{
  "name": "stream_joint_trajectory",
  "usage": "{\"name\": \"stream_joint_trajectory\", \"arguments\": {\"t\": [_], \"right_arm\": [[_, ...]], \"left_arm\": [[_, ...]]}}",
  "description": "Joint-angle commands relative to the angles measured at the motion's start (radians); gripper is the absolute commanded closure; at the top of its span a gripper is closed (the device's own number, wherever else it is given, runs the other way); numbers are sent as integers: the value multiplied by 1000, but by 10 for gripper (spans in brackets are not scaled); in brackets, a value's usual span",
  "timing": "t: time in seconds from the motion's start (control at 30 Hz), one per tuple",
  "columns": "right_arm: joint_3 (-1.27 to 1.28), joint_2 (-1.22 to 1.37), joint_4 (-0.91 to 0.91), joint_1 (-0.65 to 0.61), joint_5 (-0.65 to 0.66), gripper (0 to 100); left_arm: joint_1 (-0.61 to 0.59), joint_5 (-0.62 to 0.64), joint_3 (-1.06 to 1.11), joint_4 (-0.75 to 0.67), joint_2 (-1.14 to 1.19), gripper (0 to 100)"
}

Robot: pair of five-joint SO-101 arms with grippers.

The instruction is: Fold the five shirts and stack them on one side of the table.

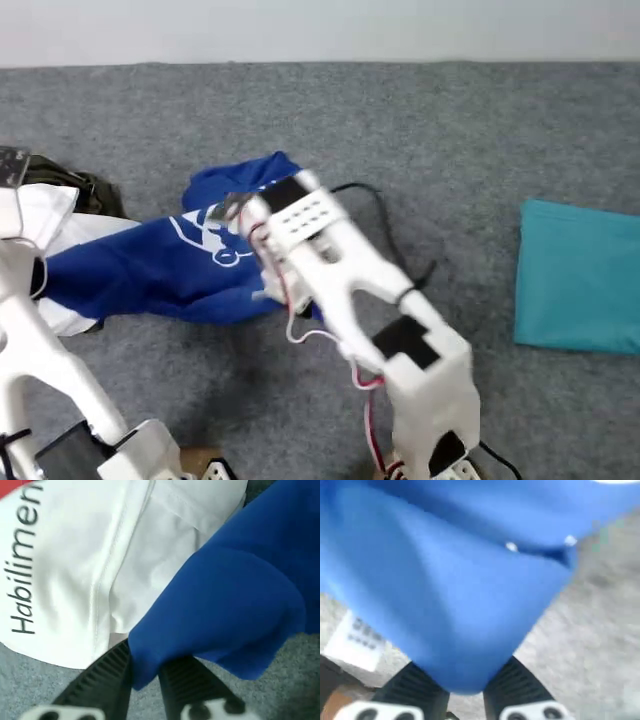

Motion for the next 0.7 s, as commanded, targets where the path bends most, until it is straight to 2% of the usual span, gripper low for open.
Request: {"name": "stream_joint_trajectory", "arguments": {"t": [0.0,0.17,0.37,0.67], "right_arm": [[-43,-226,27,81,89,988],[-83,-453,-8,179,184,989],[-216,-601,-77,312,328,989],[-465,-664,-203,483,407,989]], "left_arm": [[74,6,-137,57,-49,986],[201,123,-366,78,-49,986],[347,132,-627,66,-40,986],[374,132,-877,-192,-48,986]]}}
